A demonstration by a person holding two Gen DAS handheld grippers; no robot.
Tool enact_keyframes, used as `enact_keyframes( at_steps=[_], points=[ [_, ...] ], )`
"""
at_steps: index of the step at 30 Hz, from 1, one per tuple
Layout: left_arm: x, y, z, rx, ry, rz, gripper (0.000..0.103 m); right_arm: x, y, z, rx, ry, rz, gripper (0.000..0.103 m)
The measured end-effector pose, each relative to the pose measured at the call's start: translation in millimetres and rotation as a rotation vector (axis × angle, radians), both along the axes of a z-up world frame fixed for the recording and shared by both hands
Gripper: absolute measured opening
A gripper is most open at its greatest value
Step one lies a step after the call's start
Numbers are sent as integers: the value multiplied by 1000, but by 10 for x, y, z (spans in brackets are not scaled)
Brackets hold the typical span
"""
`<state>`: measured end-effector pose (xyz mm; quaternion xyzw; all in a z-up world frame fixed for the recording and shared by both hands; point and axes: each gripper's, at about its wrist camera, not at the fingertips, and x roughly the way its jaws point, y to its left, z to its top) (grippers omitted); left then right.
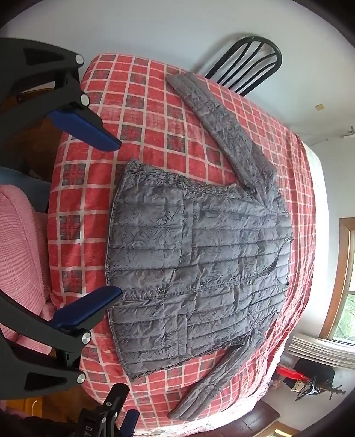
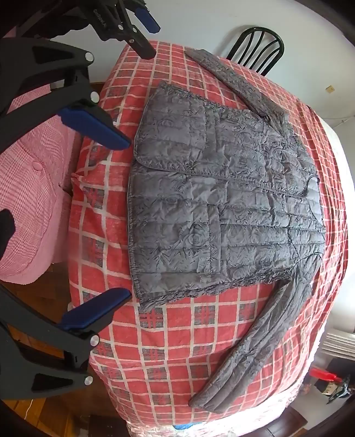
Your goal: Fold large clothes
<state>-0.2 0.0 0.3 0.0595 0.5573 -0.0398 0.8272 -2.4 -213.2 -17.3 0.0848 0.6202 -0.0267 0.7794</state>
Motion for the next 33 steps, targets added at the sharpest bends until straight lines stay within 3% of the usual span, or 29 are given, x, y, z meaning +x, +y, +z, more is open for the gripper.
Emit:
enact_keyframes(
  at_steps=[33],
  points=[
    [-7, 31, 0, 4, 5, -3, 99, -10, -24, -14, -3, 6, 4, 100]
  ],
)
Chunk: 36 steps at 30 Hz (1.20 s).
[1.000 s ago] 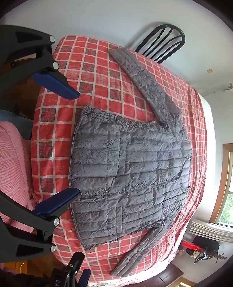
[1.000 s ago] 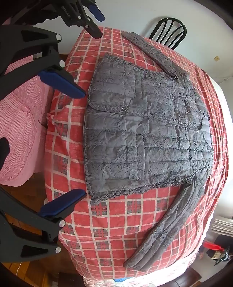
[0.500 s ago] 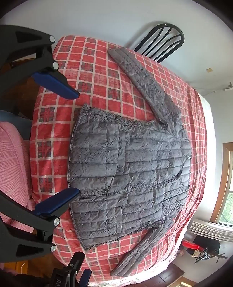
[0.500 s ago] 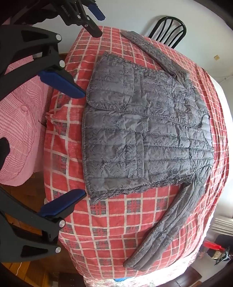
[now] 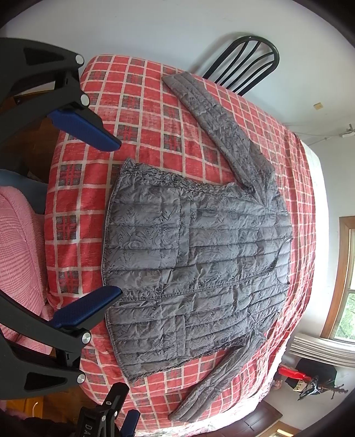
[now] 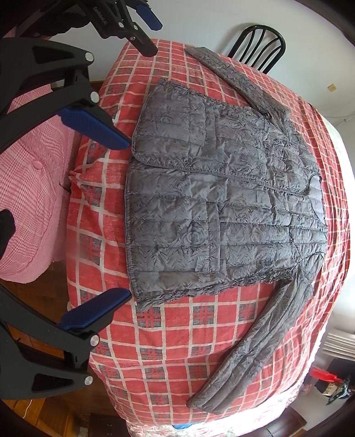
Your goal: Fold large clothes
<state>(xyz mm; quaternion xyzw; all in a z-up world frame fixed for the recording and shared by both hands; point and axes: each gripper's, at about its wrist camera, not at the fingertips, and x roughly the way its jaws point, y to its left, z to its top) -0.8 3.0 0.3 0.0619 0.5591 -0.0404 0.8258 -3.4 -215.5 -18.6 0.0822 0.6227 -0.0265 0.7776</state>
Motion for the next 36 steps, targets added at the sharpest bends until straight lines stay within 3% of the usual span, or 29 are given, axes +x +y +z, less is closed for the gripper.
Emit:
enact_keyframes(
  at_steps=[36],
  points=[
    [100, -22, -27, 6, -3, 2, 99, 57, 41, 10, -6, 0, 13, 100]
  ],
)
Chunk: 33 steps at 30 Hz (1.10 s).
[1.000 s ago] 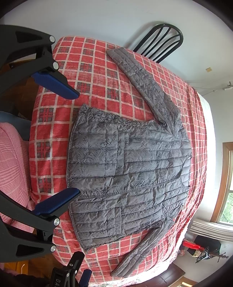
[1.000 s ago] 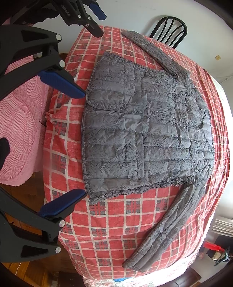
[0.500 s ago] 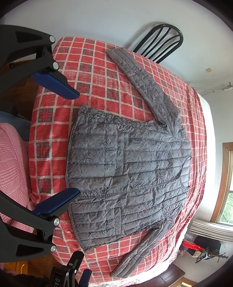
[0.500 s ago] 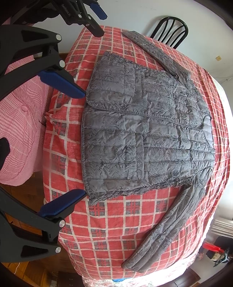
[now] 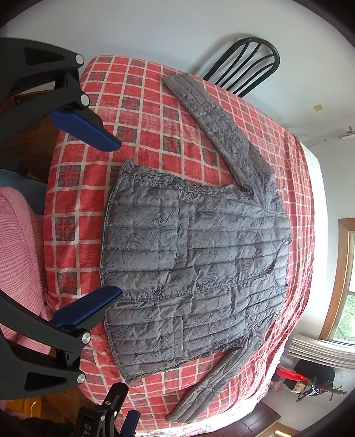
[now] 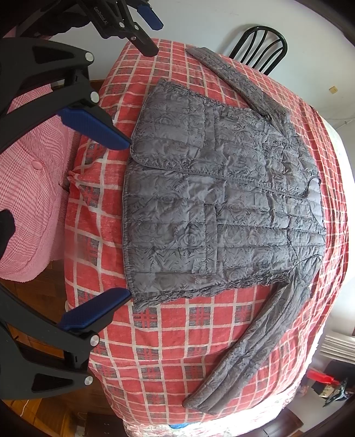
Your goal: Fold large clothes
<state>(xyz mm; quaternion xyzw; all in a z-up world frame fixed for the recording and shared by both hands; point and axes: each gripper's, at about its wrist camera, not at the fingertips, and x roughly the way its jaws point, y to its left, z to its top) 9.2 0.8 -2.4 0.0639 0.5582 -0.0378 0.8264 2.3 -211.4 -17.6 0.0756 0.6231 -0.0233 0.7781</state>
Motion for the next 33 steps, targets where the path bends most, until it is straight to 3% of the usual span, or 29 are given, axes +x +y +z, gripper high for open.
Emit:
enact_keyframes(
  at_steps=[26, 33],
  points=[
    [59, 97, 51, 7, -5, 3, 99, 51, 20, -10, -2, -1, -2, 100],
    [181, -76, 113, 82, -65, -17, 99, 150, -139, -58, 6, -13, -33, 100]
  ],
)
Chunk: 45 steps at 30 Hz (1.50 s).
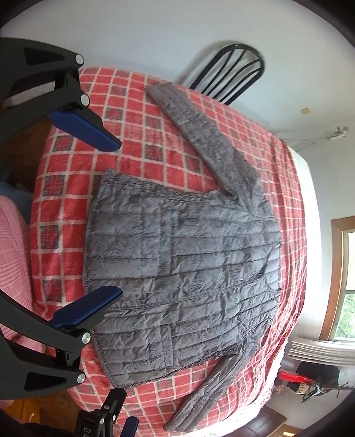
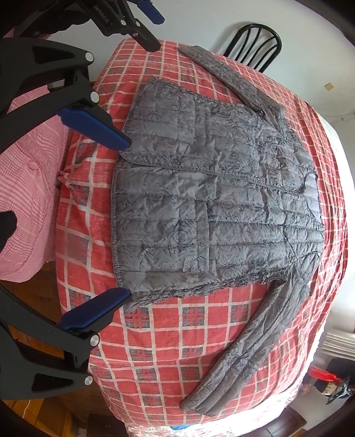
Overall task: Fold large clothes
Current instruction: 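Grasp the jacket sleeve with the right gripper and fold it across the body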
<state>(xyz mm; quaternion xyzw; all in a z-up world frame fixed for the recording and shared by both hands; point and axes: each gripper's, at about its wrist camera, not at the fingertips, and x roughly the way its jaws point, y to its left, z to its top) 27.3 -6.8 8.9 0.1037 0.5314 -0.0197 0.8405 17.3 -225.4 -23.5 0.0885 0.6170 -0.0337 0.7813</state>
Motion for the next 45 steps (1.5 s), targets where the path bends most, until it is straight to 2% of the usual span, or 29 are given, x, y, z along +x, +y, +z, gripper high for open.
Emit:
enact_keyframes(
  at_steps=[7, 13, 16, 18, 21, 25, 27, 29, 32, 34, 36, 38, 40, 42, 44, 45],
  points=[
    [275, -353, 14, 38, -21, -69, 99, 118, -441, 2, 30, -50, -76, 100],
    [788, -837, -1, 11, -40, -154, 99, 210, -1367, 42, 47, -146, -273, 100],
    [1157, -1224, -48, -41, -47, -227, 99, 237, -1869, 3, 31, -171, -356, 100],
    [1433, -1522, -129, -69, -39, -271, 99, 259, -2294, -47, -19, -180, -423, 100],
    [1784, -1928, -248, -134, -21, -311, 99, 252, -2911, -144, -40, -199, -524, 100],
    [2231, -2492, -466, -174, -4, -347, 99, 225, -3733, -348, -75, -191, -640, 100],
    [2417, -2702, -598, -191, 27, -356, 99, 221, -4011, -472, -40, -179, -679, 100],
    [2607, -2881, -744, -201, 54, -353, 98, 249, -4255, -630, 6, -164, -692, 100],
    [2853, -3124, -990, -219, 107, -338, 89, 243, -4580, -811, -17, -128, -747, 99],
    [2937, -3180, -1121, -238, 147, -329, 87, 191, -4738, -898, -14, -114, -803, 99],
    [2995, -3215, -1254, -250, 182, -329, 86, 162, -4823, -989, 29, -109, -815, 99],
    [3018, -3261, -1372, -232, 199, -341, 83, 160, -4820, -1054, 94, -107, -785, 99],
    [3042, -3264, -1448, -223, 201, -345, 81, 214, -4721, -1099, 116, -111, -731, 96],
    [3096, -3240, -1524, -229, 208, -335, 80, 299, -4632, -1132, 63, -86, -693, 79],
    [3162, -3203, -1600, -243, 219, -323, 77, 350, -4581, -1130, 32, -84, -683, 69],
    [3188, -3189, -1626, -248, 224, -319, 74, 360, -4569, -1113, 29, -84, -681, 57]
  ],
)
